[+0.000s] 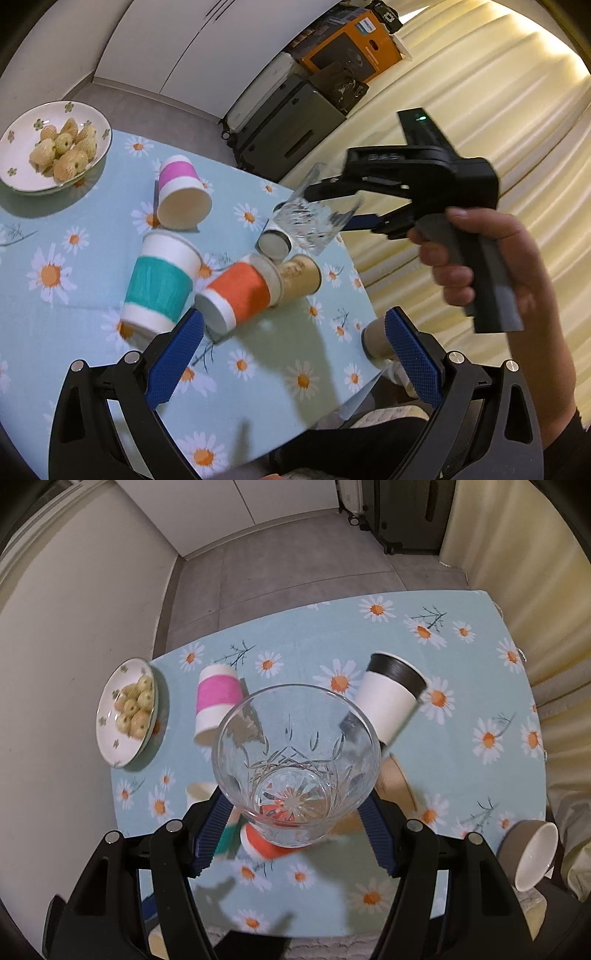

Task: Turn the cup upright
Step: 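Rotate the held tumbler upright with the right gripper toward the left tool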

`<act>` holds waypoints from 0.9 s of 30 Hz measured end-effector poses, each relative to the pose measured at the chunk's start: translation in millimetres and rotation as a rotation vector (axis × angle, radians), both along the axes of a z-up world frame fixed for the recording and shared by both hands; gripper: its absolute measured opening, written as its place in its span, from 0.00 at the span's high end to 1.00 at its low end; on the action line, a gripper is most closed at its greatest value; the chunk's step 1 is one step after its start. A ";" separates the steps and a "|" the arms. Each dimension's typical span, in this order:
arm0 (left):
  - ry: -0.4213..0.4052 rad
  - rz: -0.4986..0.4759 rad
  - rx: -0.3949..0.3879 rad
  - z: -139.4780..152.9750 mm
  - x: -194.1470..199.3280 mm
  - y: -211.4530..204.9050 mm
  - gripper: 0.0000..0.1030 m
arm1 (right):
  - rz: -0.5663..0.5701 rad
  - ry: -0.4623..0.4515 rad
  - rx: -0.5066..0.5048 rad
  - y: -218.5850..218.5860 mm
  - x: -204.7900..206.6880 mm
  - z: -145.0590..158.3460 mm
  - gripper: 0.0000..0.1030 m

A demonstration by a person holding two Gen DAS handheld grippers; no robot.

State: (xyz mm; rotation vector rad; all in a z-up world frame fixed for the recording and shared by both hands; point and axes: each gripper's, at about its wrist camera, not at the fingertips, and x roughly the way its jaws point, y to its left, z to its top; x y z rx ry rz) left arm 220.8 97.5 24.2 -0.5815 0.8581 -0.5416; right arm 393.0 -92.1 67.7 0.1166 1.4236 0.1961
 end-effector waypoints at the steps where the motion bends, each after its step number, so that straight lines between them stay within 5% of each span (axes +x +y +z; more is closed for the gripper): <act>1: 0.001 -0.002 0.001 -1.4 -4.1 -0.9 0.08 | 0.007 0.003 -0.002 -1.1 -4.6 1.2 0.35; 13: -0.004 -0.054 0.139 -23.6 -45.8 -29.4 0.08 | 0.111 0.062 0.003 -7.8 -72.6 -8.0 0.35; 27: 0.012 -0.088 0.315 -41.9 -76.7 -53.1 0.08 | 0.220 0.217 0.016 -1.4 -130.9 -62.6 0.35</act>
